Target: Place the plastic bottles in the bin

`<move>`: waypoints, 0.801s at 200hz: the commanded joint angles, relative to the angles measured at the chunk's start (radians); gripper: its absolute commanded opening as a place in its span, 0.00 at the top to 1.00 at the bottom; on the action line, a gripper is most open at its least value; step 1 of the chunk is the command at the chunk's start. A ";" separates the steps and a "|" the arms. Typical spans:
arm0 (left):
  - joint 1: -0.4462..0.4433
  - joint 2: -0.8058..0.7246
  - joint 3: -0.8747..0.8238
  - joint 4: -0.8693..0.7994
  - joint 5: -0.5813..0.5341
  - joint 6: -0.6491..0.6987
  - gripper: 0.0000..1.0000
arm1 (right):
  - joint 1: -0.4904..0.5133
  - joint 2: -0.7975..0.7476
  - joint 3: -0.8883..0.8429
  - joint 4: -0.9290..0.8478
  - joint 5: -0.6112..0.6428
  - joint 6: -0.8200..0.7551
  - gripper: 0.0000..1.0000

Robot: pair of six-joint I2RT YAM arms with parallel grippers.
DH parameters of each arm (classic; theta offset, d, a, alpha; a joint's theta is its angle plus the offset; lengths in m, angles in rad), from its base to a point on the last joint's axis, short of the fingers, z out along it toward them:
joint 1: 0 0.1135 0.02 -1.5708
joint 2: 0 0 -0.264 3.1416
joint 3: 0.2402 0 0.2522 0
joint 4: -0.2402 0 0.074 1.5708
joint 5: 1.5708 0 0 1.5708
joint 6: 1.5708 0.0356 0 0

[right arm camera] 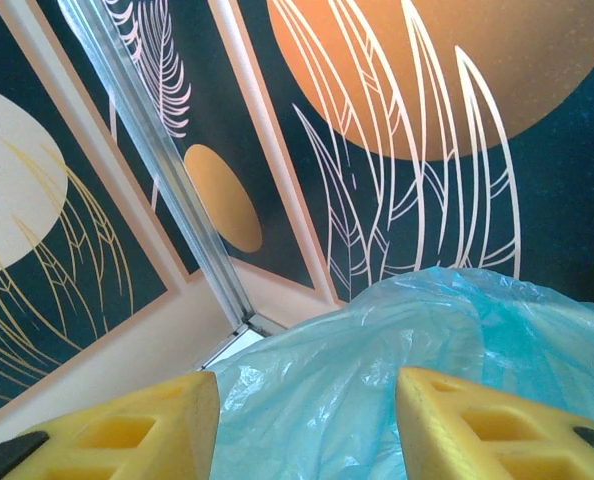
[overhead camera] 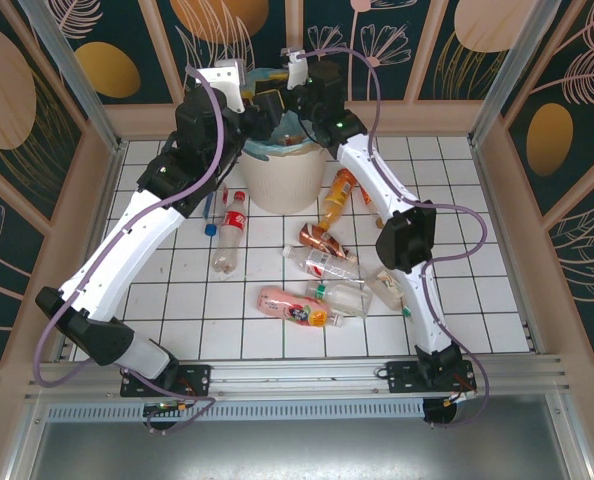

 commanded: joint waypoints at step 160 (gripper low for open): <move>0.008 -0.422 -0.461 -0.281 0.132 -0.027 0.42 | 0.245 -0.736 -0.690 -0.362 0.082 -0.112 0.51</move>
